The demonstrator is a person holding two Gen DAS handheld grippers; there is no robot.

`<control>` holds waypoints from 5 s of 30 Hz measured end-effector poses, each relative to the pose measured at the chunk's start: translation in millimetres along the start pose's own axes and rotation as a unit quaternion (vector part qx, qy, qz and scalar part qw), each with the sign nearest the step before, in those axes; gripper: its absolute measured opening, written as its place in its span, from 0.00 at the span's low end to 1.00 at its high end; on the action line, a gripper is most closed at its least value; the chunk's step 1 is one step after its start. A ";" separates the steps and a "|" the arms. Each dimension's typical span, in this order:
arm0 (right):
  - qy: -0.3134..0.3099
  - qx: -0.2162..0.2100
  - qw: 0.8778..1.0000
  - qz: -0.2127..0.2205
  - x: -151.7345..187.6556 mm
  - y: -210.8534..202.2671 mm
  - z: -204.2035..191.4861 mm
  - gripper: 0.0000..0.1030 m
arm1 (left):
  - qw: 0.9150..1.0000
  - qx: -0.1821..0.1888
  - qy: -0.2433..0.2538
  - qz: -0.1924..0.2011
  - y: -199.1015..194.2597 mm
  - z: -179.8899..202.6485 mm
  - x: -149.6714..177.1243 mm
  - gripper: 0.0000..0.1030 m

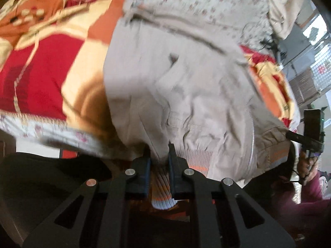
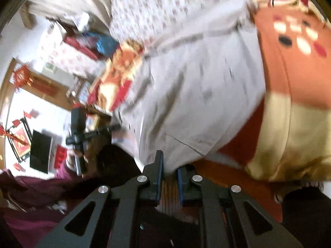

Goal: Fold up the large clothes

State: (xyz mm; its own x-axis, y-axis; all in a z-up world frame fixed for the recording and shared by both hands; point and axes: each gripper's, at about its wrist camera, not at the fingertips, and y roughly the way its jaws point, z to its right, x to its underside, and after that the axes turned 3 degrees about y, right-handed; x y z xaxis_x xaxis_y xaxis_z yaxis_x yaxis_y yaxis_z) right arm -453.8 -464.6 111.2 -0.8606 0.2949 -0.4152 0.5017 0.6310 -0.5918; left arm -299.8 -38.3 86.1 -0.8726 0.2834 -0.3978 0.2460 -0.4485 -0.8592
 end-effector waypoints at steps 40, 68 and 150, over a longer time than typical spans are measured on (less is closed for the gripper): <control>-0.037 0.192 0.976 0.100 -280.3 128.2 52.4 0.50 | 0.987 -0.138 -0.007 0.078 99.3 -27.4 -297.9 0.80; -0.160 0.335 0.925 0.074 -358.5 305.7 3.8 0.10 | 0.973 -0.215 0.011 0.085 133.0 -43.5 -299.4 0.82; -0.105 0.350 0.929 0.062 -278.4 261.0 9.4 0.54 | 0.972 -0.209 -0.047 0.099 134.6 -47.4 -253.2 0.99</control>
State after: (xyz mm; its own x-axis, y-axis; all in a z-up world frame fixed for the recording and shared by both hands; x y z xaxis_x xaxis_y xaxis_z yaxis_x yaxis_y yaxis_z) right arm -82.5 -388.8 65.8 -0.7932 0.1423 -0.5920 0.5929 -0.0411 -0.8042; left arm -25.8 -130.3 55.9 -0.8209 0.1400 -0.5536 0.5449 -0.0982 -0.8327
